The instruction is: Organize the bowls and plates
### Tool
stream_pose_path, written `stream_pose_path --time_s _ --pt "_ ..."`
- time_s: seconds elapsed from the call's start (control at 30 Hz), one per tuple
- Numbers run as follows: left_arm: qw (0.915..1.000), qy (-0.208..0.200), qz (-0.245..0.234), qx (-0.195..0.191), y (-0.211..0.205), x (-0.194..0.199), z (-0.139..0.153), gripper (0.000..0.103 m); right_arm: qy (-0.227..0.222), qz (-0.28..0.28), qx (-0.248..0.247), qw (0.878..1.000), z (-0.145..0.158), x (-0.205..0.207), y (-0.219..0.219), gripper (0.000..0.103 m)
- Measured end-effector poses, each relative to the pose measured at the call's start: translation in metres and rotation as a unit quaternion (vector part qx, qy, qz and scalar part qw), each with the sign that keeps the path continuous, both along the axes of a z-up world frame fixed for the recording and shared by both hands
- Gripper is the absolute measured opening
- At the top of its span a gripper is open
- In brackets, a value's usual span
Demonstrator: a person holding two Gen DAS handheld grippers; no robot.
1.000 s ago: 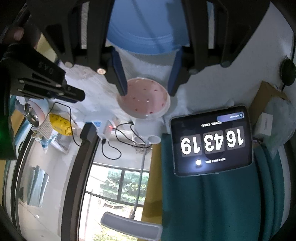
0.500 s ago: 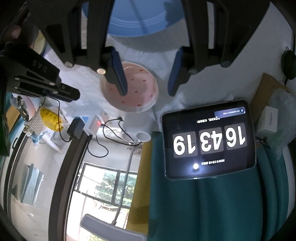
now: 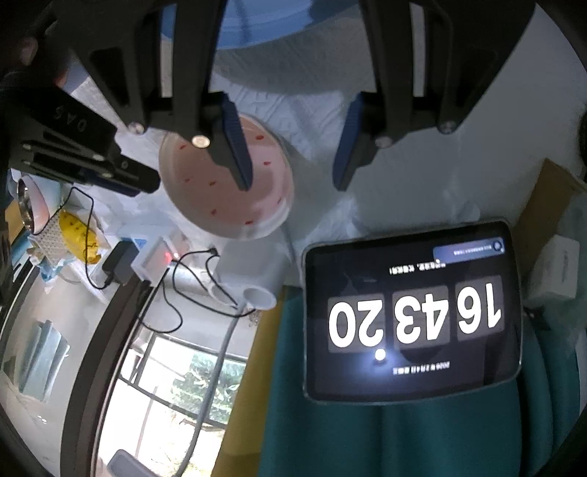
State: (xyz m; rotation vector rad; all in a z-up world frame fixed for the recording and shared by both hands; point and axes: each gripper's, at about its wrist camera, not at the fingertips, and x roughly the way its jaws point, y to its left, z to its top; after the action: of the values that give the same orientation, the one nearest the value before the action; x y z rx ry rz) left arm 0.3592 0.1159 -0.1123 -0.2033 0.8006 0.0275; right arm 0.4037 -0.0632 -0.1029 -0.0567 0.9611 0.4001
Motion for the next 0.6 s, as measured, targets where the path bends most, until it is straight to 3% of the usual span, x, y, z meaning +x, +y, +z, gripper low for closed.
stream_pose_path --time_s 0.23,0.4,0.6 --pt "0.9999 0.015 -0.006 -0.002 -0.001 0.006 -0.012 0.047 0.035 -0.002 -0.012 0.999 -0.018 0.011 0.008 0.025" --pt "0.9994 0.033 -0.009 -0.009 -0.002 0.01 -0.021 0.047 0.09 -0.004 -0.008 0.996 -0.038 0.02 0.014 0.025" --pt "0.9982 0.055 -0.023 -0.014 -0.007 0.017 -0.035 0.047 0.095 -0.009 -0.019 0.995 -0.043 0.02 0.018 0.025"
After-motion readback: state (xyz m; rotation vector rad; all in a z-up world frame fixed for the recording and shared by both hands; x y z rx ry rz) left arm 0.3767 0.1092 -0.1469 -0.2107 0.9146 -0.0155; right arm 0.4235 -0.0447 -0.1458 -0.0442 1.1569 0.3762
